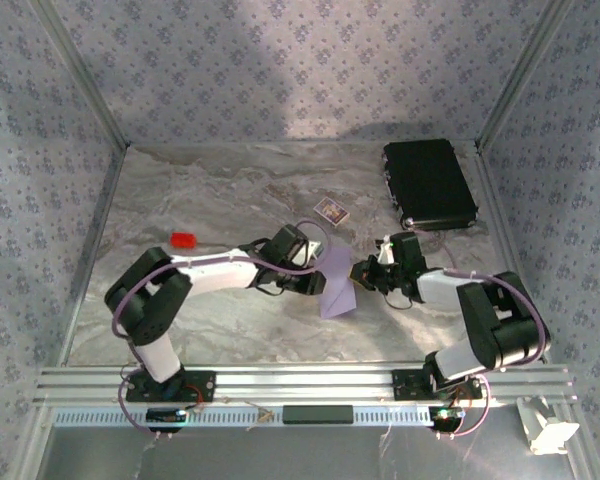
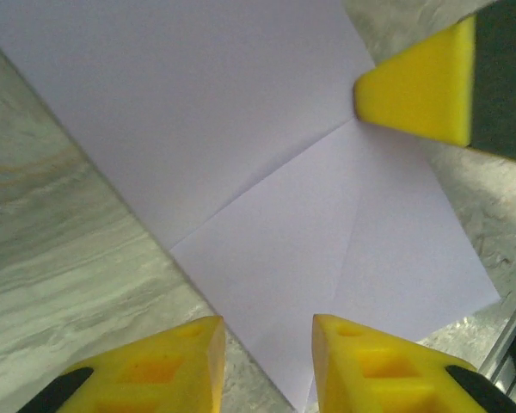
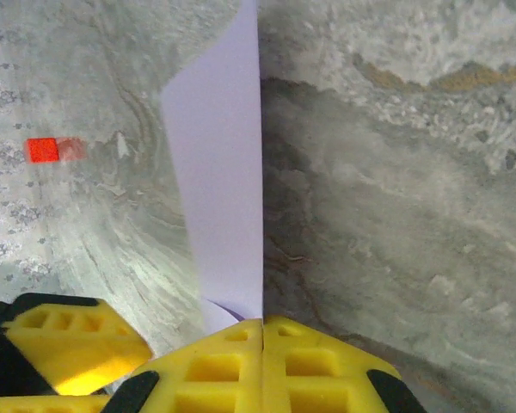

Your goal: Fold a paper plane with a square sheet of paper (pick it up from the middle)

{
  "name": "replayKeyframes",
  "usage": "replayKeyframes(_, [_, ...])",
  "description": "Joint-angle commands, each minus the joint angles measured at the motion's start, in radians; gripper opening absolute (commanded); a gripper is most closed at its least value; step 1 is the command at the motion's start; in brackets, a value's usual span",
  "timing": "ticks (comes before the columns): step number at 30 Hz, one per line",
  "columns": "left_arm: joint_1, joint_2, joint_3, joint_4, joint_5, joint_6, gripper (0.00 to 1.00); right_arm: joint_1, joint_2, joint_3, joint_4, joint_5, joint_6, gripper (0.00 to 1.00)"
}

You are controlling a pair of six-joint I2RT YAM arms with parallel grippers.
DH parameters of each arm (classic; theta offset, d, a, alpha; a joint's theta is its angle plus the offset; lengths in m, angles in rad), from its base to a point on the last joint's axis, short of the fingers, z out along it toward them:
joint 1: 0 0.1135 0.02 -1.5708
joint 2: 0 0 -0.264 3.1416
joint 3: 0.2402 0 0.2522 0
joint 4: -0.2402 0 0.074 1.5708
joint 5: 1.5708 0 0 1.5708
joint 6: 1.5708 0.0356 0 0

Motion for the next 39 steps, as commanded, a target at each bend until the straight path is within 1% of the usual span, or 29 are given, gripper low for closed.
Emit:
replayKeyframes(1, [-0.002,-0.077,-0.02,0.022,-0.097,-0.003,0.35,0.008,-0.067,0.022,-0.102,0.051,-0.064,0.05])
replayKeyframes(9, [-0.002,-0.209,-0.066,0.022,-0.24,0.003,0.39,0.035,-0.187,0.036,-0.205,0.141,-0.098,0.04])
replayKeyframes(14, [-0.002,-0.305,-0.111,0.0,-0.373,-0.004,0.42,0.094,-0.272,0.072,-0.316,0.269,-0.151,0.04])
replayKeyframes(16, [-0.001,-0.349,-0.131,0.0,-0.422,-0.009,0.48,0.137,-0.319,0.086,-0.358,0.342,-0.174,0.04])
replayKeyframes(19, [0.003,-0.407,-0.158,0.006,-0.465,-0.009,0.54,0.181,-0.382,0.098,-0.41,0.437,-0.215,0.03])
replayKeyframes(22, [0.01,-0.451,-0.174,0.008,-0.484,-0.004,0.61,0.204,-0.429,0.108,-0.45,0.488,-0.23,0.03])
replayKeyframes(25, [0.017,-0.475,-0.162,-0.033,-0.514,-0.004,0.63,0.223,-0.461,0.128,-0.499,0.531,-0.239,0.03])
replayKeyframes(29, [0.016,-0.528,-0.173,-0.015,-0.528,-0.003,0.67,0.259,-0.485,0.167,-0.581,0.614,-0.254,0.03])
replayKeyframes(32, [0.018,-0.561,-0.189,-0.005,-0.567,-0.015,0.76,0.287,-0.488,0.197,-0.649,0.695,-0.258,0.03])
replayKeyframes(33, [0.02,-0.57,-0.196,0.0,-0.585,-0.025,0.81,0.294,-0.486,0.21,-0.677,0.72,-0.261,0.03])
replayKeyframes(34, [0.024,-0.578,-0.201,-0.002,-0.599,-0.042,0.9,0.303,-0.483,0.226,-0.702,0.742,-0.265,0.03])
replayKeyframes(35, [0.032,-0.586,-0.204,-0.006,-0.603,-0.056,0.96,0.314,-0.48,0.239,-0.724,0.766,-0.271,0.03])
replayKeyframes(36, [0.041,-0.597,-0.208,-0.014,-0.608,-0.066,1.0,0.329,-0.475,0.252,-0.749,0.799,-0.275,0.03])
replayKeyframes(39, [0.07,-0.626,-0.227,-0.04,-0.623,-0.098,1.0,0.374,-0.457,0.295,-0.813,0.896,-0.293,0.03])
